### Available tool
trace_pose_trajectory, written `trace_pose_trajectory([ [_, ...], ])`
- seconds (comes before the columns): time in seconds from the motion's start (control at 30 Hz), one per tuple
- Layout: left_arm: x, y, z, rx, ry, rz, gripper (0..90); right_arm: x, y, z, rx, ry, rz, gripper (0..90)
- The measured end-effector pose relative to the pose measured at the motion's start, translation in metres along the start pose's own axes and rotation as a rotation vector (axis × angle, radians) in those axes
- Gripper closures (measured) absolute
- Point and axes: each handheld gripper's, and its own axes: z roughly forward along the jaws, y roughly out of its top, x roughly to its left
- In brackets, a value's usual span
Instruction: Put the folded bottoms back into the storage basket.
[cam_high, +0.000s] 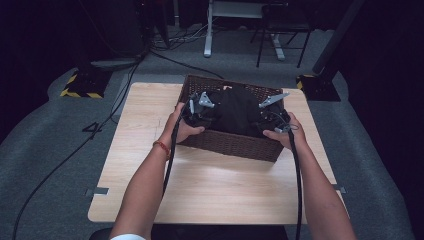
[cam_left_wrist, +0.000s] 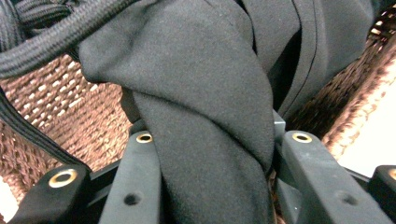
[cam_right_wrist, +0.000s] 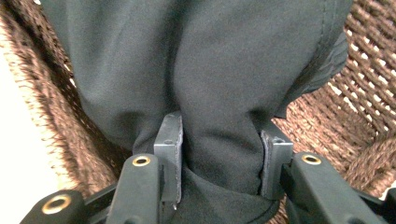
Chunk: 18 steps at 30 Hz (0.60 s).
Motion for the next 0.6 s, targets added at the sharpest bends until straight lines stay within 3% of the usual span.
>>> trace_pose_trajectory([
  [0.17, -0.001, -0.001, 0.009, 0.062, -0.006, -0.014, 60.5, 0.0, 0.0, 0.006, 0.065, -0.021, 0.001, 57.8],
  [0.37, 0.004, -0.005, 0.013, 0.104, 0.005, -0.045, 56.5, -0.004, -0.003, 0.007, 0.089, -0.037, 0.026, 63.3],
  [0.43, 0.007, -0.008, 0.017, 0.141, 0.0, -0.061, 52.2, -0.005, -0.005, 0.008, 0.096, -0.038, 0.034, 62.7],
  [0.6, 0.011, -0.011, 0.015, 0.129, 0.004, -0.112, 43.8, -0.005, -0.007, 0.006, 0.067, -0.04, 0.042, 59.2],
])
